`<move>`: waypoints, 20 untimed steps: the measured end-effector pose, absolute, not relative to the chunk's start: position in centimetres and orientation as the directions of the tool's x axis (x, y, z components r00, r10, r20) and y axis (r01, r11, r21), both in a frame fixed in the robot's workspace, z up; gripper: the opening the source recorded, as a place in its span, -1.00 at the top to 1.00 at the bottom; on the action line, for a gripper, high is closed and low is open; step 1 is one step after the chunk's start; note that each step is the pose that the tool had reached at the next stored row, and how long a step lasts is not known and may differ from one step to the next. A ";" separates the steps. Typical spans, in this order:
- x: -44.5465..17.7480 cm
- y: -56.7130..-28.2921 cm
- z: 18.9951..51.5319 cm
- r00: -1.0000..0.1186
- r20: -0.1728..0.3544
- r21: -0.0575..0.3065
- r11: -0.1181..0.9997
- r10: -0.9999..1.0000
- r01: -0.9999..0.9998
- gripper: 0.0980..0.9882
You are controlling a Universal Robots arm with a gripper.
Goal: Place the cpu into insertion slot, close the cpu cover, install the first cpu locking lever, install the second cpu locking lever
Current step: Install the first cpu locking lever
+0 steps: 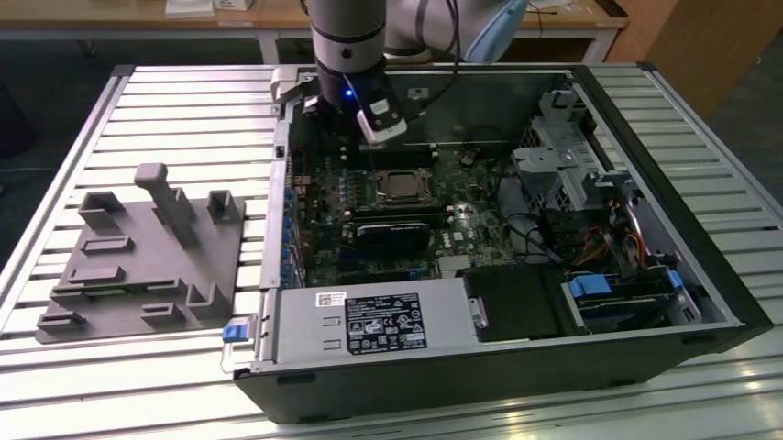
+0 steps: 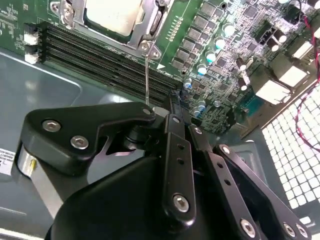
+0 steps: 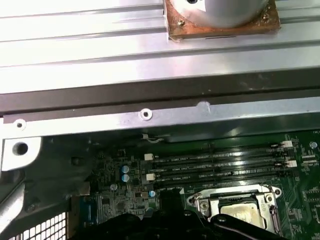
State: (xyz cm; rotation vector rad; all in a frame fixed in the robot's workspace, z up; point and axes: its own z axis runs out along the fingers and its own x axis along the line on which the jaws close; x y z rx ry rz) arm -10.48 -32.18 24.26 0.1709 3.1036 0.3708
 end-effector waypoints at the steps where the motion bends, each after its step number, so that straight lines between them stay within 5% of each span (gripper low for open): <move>1: -10.4 -32.2 24.2 -0.994 0.002 0.236 0.966 0.110 0.107 0.98; 20: -5.5 -32.2 24.1 -0.994 0.002 0.236 0.966 0.109 0.107 0.98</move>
